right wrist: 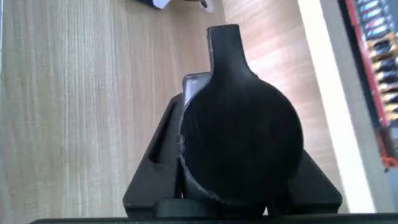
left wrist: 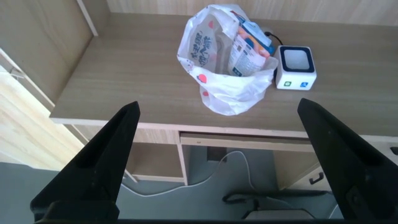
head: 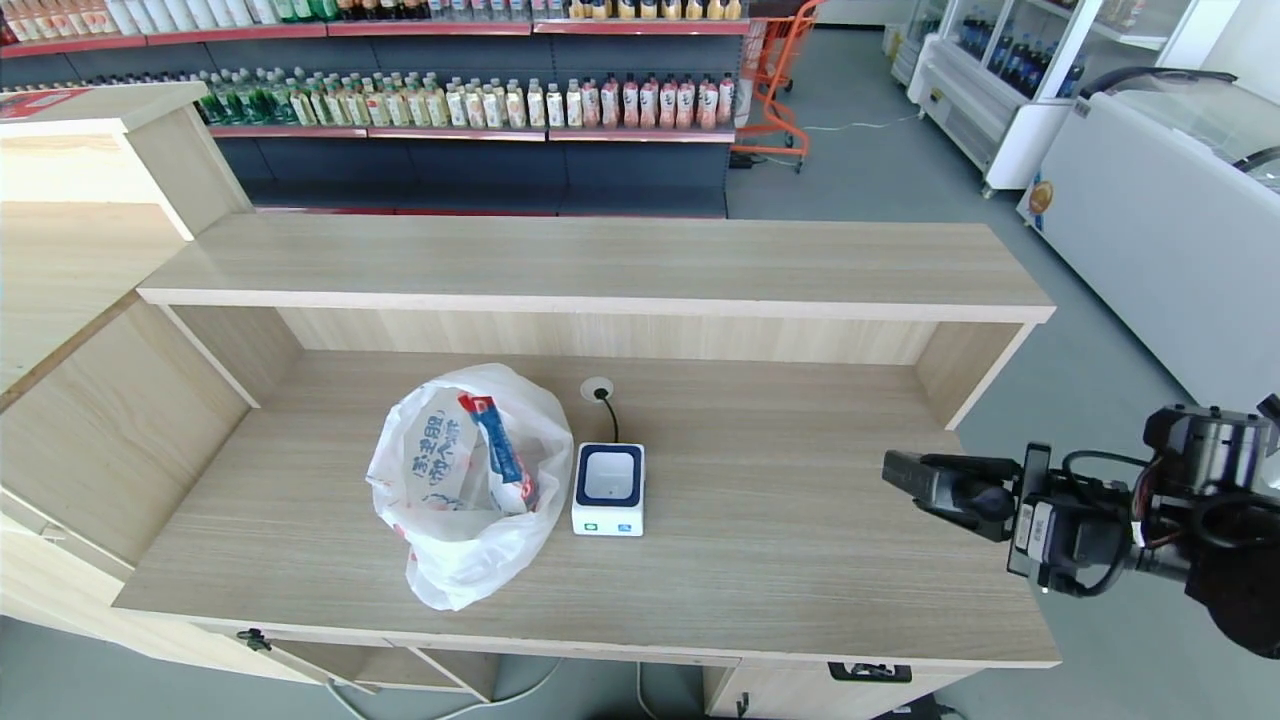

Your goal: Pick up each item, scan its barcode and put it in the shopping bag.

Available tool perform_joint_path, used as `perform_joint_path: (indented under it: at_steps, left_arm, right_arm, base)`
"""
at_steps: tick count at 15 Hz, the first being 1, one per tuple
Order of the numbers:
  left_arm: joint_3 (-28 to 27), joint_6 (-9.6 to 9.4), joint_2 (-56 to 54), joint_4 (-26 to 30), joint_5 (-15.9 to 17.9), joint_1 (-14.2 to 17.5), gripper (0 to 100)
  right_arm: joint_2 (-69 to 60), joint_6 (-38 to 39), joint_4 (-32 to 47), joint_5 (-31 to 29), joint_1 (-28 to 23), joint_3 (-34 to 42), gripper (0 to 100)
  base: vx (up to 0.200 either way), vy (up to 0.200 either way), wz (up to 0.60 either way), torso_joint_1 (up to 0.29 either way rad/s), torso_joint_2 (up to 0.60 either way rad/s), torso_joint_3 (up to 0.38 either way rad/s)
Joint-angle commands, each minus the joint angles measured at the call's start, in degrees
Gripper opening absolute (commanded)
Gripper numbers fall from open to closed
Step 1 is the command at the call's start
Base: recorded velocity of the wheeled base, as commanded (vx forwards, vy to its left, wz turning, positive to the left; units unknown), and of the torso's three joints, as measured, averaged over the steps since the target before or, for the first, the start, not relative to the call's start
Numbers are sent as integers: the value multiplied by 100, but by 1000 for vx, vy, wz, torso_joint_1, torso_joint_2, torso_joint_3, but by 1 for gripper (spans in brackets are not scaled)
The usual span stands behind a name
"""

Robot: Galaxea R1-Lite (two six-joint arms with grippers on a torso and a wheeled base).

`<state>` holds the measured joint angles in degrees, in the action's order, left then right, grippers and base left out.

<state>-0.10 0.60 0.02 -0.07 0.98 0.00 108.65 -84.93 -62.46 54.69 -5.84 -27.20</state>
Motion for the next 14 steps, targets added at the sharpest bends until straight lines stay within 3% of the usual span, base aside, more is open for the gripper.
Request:
perform_joint_path:
  at_steps: [1, 4, 6, 9, 11, 14]
  left_arm:
    - [1, 2, -2, -1, -1, 0, 100]
    - [1, 2, -2, -1, -1, 0, 100]
    - [1, 2, -2, -1, -1, 0, 100]
    - [1, 2, -2, -1, -1, 0, 100]
    - [1, 2, -2, -1, -1, 0, 100]
    - [1, 2, -2, -1, -1, 0, 100]
  right_arm:
    - [-635, -1922, 613, 956, -93, 57, 0]
    - [-1426, -4163, 2045, 895, -242, 57, 0]
    - [-1628, -5684, 3812, 622, 364, 13, 0]
    - [-1611, -7336, 4647, 798, 1032, -5, 0]
    - [-1558, -7942, 4972, 842, 1208, -22, 0]
    - [-1584, -8007, 5069, 930, 1234, -31, 0]
  base:
    - [0, 0, 0, 0, 0, 0]
    - [0, 0, 0, 0, 0, 0]
    - [0, 0, 0, 0, 0, 0]
    - [0, 0, 0, 0, 0, 0]
    - [0, 0, 0, 0, 0, 0]
    - [0, 0, 0, 0, 0, 0]
